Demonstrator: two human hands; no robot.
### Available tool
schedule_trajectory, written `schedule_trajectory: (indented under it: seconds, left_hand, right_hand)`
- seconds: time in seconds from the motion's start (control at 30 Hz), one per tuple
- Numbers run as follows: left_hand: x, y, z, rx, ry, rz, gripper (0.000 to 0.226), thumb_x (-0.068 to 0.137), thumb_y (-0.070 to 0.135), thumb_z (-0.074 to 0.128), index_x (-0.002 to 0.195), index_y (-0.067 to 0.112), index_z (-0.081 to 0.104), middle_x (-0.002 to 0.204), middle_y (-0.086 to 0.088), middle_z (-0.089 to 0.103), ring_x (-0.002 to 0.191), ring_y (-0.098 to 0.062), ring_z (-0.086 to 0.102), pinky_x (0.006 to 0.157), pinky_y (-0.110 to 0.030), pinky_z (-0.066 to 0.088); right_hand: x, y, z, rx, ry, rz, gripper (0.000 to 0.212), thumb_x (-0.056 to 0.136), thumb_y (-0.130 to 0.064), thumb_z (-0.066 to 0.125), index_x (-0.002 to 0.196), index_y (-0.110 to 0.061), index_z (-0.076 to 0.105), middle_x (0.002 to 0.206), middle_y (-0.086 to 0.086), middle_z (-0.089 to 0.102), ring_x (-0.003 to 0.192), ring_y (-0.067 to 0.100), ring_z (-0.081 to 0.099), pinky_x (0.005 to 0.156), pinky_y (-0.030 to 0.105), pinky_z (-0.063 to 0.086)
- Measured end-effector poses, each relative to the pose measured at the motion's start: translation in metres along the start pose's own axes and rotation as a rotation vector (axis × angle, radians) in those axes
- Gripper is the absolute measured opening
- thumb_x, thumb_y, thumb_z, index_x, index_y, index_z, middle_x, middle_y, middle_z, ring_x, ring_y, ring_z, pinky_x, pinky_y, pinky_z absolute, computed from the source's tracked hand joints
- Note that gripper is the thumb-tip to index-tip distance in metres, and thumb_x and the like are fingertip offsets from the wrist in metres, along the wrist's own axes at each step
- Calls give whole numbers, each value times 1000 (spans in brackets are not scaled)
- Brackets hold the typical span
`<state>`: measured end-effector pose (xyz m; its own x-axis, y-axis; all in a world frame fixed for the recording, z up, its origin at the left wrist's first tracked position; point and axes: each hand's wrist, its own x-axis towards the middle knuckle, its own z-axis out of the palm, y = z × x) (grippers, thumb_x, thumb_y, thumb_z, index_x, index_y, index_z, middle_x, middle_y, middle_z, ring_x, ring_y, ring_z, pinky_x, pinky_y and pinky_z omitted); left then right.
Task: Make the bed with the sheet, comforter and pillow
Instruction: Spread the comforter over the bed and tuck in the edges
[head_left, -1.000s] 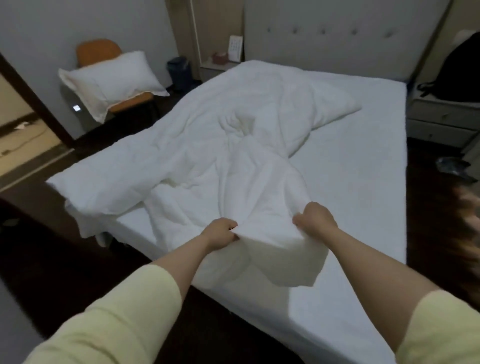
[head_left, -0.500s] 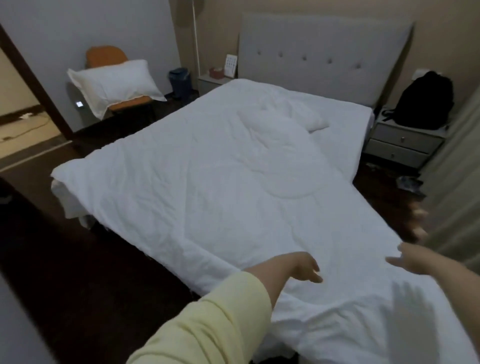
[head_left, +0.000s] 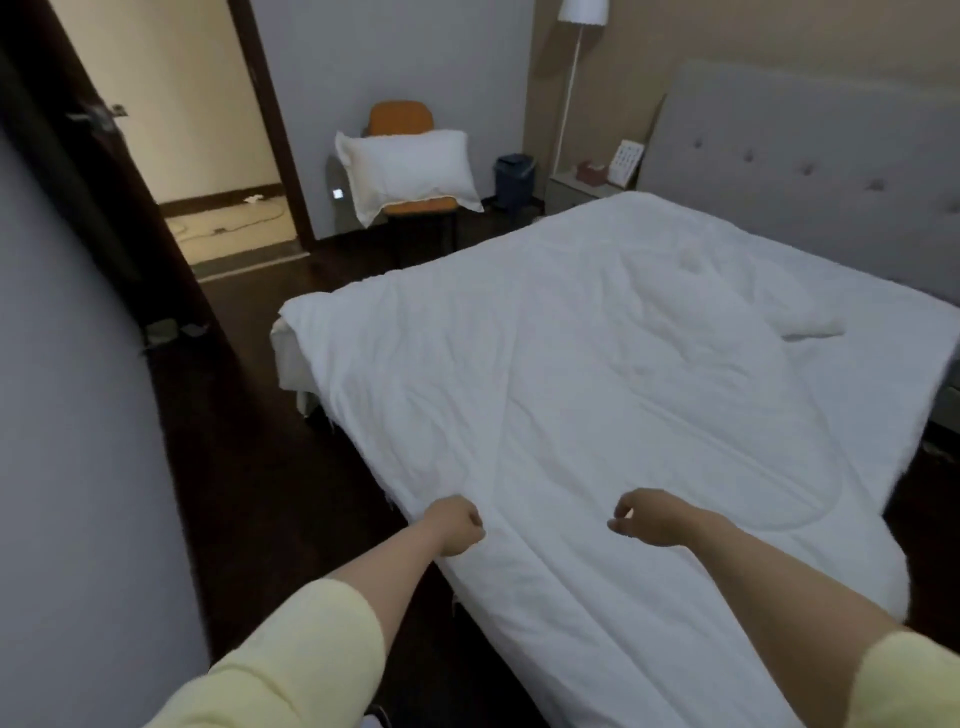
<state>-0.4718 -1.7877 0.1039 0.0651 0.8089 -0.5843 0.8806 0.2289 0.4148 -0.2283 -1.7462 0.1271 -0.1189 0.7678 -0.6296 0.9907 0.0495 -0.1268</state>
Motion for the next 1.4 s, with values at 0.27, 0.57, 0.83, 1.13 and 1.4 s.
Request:
schedule_trajectory:
  seconds: [0.27,0.57,0.83,1.13,1.4]
  left_hand:
    - [46,-192,-167,-402,306,-219,16,93,13,49,82,12,60,76,-2,58,62,-9,51,58,-19,42]
    - [141,-308,-324,-564,381,-266,21,94,11,48,105,5,65,89,-6,62,90,-17,60,82,-28,49]
    - [314,-376,-444,-590,355,-400,18,93,10,50,107,15,61,104,-6,61,106,-26,61,93,-35,50]
    - [484,-471,-547,-633,248,-500,34,99,22,37,126,7,52,99,-14,60,106,-38,59,84,-42,49]
    - [664,-568,-567,-1040,4,-800,59,94,34,52,145,13,31,139,-14,44,122,-36,48,92,-45,45]
  right_hand:
    - [131,-266,-68,-3,-1,-275,42,99,-33,44,129,-6,53,134,9,55,122,26,53,94,29,41]
    - [271,-450,-136,67,-42,-361,43,97,-36,46,134,-12,49,139,6,49,128,22,46,102,28,37]
    - [466,-548,-217,244,-62,-286,48,95,-34,52,136,-11,44,135,10,53,120,24,55,97,28,42]
    - [623,-675,-258,329,-52,-240,48,96,-33,50,138,-12,41,141,7,48,124,24,51,101,29,42]
    - [775,-765,-212,447,-71,36,82,87,-51,56,150,-18,14,158,3,11,142,28,26,114,43,32]
